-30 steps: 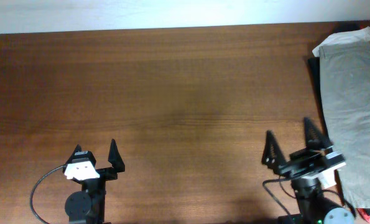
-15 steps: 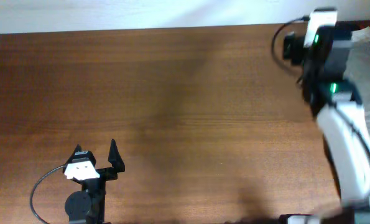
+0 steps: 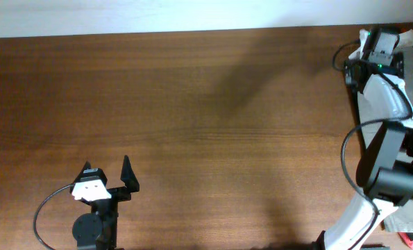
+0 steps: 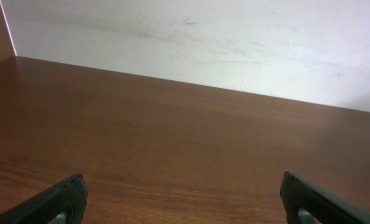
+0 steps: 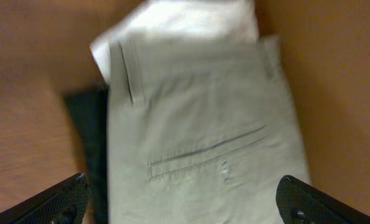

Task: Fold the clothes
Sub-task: 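Reach the right gripper to the khaki shorts on the clothes stack, then grasp the khaki shorts and drag them to the table center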

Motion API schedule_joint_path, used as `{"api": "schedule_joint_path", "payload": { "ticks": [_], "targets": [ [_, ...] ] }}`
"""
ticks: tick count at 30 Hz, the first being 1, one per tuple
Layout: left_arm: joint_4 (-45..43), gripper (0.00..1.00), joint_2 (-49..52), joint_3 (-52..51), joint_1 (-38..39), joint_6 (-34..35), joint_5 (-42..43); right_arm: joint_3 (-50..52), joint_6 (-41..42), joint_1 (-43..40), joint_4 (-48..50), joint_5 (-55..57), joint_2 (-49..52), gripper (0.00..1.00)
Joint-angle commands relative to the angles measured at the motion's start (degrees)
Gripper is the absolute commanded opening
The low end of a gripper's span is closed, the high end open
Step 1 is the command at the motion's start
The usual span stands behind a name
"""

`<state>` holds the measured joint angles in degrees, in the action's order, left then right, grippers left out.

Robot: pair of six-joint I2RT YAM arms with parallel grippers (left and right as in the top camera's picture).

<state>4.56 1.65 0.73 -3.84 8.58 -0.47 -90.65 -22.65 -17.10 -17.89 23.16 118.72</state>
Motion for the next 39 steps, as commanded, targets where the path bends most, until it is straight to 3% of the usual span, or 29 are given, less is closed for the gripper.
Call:
{"api": "schedule_joint_path", "payload": {
  "ticks": [1, 9, 12, 14, 15, 16, 19, 21, 23, 26, 31, 39],
  "targets": [
    [0.2, 0.99, -0.2, -0.2, -0.2, -1.0, 0.0, -0.9, -2.9, -1.4, 1.1, 1.6, 4.4, 0.99],
    [0.2, 0.99, -0.2, -0.2, -0.2, -1.0, 0.0, -0.9, -3.9, -1.6, 2.7, 0.2, 10.1, 1.0],
    [0.2, 0.99, -0.2, -0.2, -0.2, -0.9, 0.0, -0.9, -3.9, -1.9, 3.4, 1.8, 10.0, 0.93],
    [0.2, 0.99, -0.2, -0.2, -0.2, -0.9, 0.0, -0.9, -3.9, -2.2, 3.3, 2.0, 10.0, 0.84],
    [0.2, 0.99, -0.2, -0.2, -0.2, -0.9, 0.0, -0.9, -3.9, -2.2, 3.3, 2.0, 10.0, 0.71],
    [0.2, 0.99, -0.2, -0.2, -0.2, -1.0, 0.0, -0.9, -3.8, -2.1, 3.3, 2.0, 10.0, 0.52],
    [0.2, 0.99, -0.2, -0.2, -0.2, -1.0, 0.0, -1.0, -2.0, -2.1, 3.4, 2.1, 9.8, 0.47],
    [0.2, 0.99, -0.2, -0.2, -0.2, -1.0, 0.0, -1.2, -1.7, -2.1, 3.4, 2.4, 9.5, 0.31],
    [0.2, 0.99, -0.2, -0.2, -0.2, -0.9, 0.0, -1.5, -1.0, -2.1, 3.4, 3.9, 9.2, 0.1],
    [0.2, 0.99, -0.2, -0.2, -0.2, -1.0, 0.0, -1.6, 1.8, -2.1, 3.4, 5.7, 7.7, 0.04],
    [0.2, 0.99, -0.2, -0.2, -0.2, -1.0, 0.0, -1.6, 9.9, -2.1, 3.6, 5.8, 1.7, 0.04],
    [0.2, 0.99, -0.2, -0.2, -0.2, -0.9, 0.0, -1.6, 12.3, -2.0, 1.6, 5.8, -11.9, 0.04]
  ]
}}
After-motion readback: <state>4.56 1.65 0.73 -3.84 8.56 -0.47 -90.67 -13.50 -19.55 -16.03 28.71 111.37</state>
